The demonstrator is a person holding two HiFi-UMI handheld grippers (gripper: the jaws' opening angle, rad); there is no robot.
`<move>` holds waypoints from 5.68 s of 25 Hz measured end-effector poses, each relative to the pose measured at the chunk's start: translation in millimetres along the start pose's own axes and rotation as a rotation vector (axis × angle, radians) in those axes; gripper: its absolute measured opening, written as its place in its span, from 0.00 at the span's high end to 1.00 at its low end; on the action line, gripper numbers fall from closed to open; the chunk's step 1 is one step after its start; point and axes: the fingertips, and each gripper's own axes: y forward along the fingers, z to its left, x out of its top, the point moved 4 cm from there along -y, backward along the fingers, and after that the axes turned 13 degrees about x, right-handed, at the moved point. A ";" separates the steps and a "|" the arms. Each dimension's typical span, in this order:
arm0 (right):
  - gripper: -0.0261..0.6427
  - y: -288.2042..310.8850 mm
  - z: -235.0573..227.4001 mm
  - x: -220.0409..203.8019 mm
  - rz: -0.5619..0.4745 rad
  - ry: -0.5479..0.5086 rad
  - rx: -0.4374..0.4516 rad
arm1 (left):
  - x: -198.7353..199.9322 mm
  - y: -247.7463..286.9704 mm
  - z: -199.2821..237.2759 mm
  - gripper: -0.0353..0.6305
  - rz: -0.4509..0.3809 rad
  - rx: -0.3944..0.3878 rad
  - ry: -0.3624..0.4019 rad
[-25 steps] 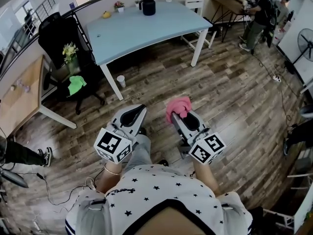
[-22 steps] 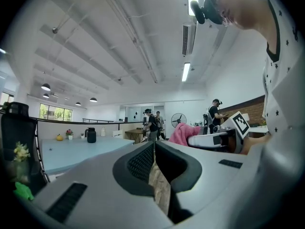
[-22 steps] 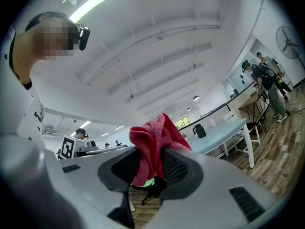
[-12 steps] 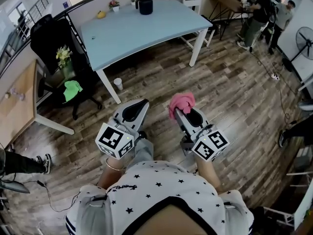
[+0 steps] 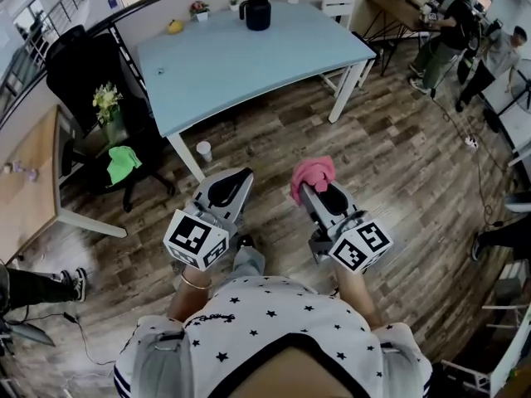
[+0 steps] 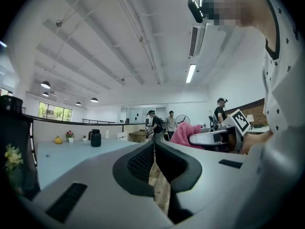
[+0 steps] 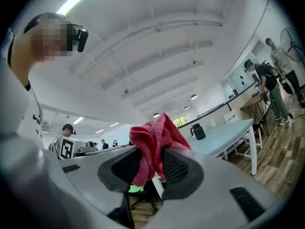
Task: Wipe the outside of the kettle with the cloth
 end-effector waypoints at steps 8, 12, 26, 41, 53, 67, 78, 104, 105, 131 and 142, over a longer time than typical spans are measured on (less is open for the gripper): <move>0.77 74.7 -32.9 3.8 0.026 0.007 -0.001 | 3.4 31.5 73.8 0.90 0.000 0.024 -0.026; 0.77 104.9 -46.5 5.6 0.034 0.003 -0.007 | 5.2 46.8 103.9 0.90 -0.009 0.022 -0.033; 0.77 188.5 -82.0 2.0 0.053 0.003 -0.010 | 1.7 80.7 190.4 0.90 -0.022 0.041 -0.039; 0.77 267.3 -172.0 28.0 0.095 -0.039 0.165 | 0.0 129.9 232.8 0.90 -0.035 0.219 -0.025; 0.77 352.1 -318.5 62.9 0.145 0.022 0.339 | 8.5 243.9 269.1 0.90 0.000 0.451 -0.031; 0.77 376.0 -453.8 103.0 0.160 0.040 0.369 | 24.0 373.9 276.4 0.90 0.002 0.535 -0.024; 0.77 397.9 -507.8 100.1 0.194 0.012 0.297 | 21.3 408.4 287.5 0.90 0.016 0.542 -0.018; 0.77 602.8 -608.6 31.1 0.446 -0.124 0.023 | -1.2 413.0 443.8 0.90 -0.002 0.630 -0.085; 0.77 608.6 -614.3 28.2 0.458 -0.132 0.003 | -3.3 412.4 448.7 0.90 -0.001 0.630 -0.091; 0.77 658.2 -675.6 14.1 0.564 -0.088 0.021 | -0.8 455.7 460.1 0.90 0.022 0.720 -0.079; 0.77 638.9 -692.1 30.4 0.549 -0.072 0.084 | 6.3 492.5 440.3 0.90 0.036 0.696 -0.059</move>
